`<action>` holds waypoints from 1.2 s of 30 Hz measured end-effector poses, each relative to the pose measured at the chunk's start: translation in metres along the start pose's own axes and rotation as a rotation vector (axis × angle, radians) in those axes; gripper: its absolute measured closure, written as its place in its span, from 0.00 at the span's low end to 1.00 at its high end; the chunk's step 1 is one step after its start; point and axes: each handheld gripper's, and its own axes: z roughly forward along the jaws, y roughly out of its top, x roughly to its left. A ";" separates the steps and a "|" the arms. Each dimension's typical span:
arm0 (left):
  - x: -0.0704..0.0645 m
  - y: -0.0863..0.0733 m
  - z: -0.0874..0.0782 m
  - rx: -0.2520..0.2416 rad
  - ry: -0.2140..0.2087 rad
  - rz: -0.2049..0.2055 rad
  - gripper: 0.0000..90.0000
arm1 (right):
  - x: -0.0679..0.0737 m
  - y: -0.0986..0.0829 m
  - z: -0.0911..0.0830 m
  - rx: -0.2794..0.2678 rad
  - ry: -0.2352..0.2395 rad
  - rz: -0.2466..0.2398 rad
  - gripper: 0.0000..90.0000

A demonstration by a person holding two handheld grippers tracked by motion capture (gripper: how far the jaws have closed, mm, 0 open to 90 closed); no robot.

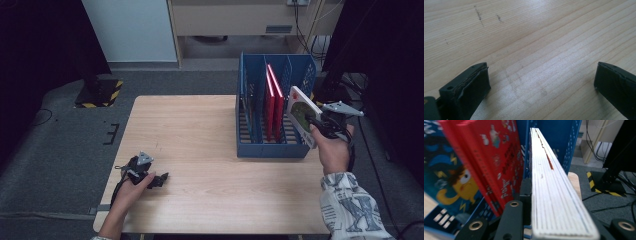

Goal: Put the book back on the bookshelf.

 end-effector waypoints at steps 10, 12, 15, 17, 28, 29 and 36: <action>0.000 0.000 0.000 0.000 -0.002 0.002 0.00 | -0.002 0.002 0.032 0.022 -0.040 0.020 0.84; 0.000 0.000 0.000 0.000 -0.002 0.002 0.00 | -0.005 0.002 0.039 0.027 -0.049 0.027 0.84; 0.000 0.000 0.000 0.001 -0.004 0.007 0.00 | -0.008 0.001 0.048 0.039 -0.055 0.045 0.84; 0.000 0.000 0.000 0.001 -0.004 0.007 0.00 | -0.010 0.000 0.053 0.043 -0.057 0.058 0.84; 0.000 0.001 0.001 0.001 -0.004 0.007 0.00 | -0.010 -0.005 0.071 0.057 -0.066 0.070 0.84; 0.000 0.001 0.001 0.001 -0.004 0.007 0.00 | -0.009 -0.007 0.074 0.061 -0.066 0.072 0.84; 0.000 0.001 0.001 0.001 -0.004 0.007 0.00 | -0.005 -0.009 0.086 0.067 -0.066 0.077 0.84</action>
